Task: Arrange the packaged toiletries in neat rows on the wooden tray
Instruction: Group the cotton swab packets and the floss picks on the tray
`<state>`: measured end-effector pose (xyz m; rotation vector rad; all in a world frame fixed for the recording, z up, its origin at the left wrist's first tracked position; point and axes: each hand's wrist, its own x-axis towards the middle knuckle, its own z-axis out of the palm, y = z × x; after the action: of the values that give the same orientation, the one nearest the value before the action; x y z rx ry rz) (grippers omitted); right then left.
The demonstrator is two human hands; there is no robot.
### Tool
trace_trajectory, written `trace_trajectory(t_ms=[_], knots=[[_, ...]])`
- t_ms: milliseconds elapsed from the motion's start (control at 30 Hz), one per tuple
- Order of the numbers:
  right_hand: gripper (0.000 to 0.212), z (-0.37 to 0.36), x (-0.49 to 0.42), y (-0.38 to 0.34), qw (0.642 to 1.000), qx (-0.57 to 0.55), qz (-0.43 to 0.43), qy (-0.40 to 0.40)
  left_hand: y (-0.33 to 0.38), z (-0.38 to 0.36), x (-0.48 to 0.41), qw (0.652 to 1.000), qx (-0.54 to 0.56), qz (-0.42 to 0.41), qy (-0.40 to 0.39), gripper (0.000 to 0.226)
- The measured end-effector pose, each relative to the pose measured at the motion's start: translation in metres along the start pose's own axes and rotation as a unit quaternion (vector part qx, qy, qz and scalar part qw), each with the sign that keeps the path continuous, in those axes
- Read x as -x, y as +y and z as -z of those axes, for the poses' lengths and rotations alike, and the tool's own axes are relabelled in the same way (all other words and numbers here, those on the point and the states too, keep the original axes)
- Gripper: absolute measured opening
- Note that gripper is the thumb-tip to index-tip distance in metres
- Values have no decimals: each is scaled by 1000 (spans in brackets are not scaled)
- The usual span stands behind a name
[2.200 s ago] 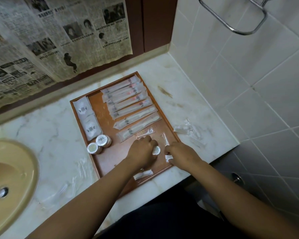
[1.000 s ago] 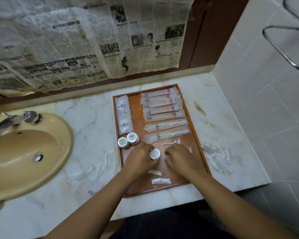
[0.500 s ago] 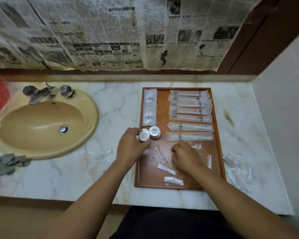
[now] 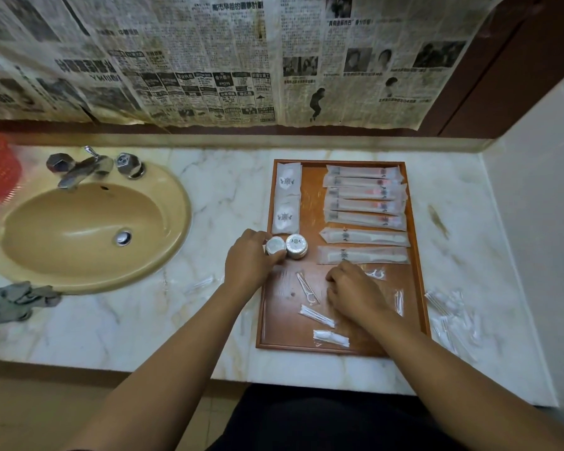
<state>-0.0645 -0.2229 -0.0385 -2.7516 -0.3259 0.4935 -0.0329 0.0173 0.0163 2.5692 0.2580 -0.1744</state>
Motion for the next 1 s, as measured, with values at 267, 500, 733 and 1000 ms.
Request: trace_trajectory(t_ms=[267,500,733,1000], knots=[[29,-2,6,3,1000,-14,2,17,-2,-8,4,1000,-6,-19,8,56],[20,9,19,25,987,-50,-54,142,14,-16,25,969,-35,-242,37,33],[21,10,21,54,985,5,-81,153,11,-56,34,917,-159,-322,-175,36],[17,9,24,58,991,-14,-89,97,6,-65,31,909,-197,-317,-187,26]])
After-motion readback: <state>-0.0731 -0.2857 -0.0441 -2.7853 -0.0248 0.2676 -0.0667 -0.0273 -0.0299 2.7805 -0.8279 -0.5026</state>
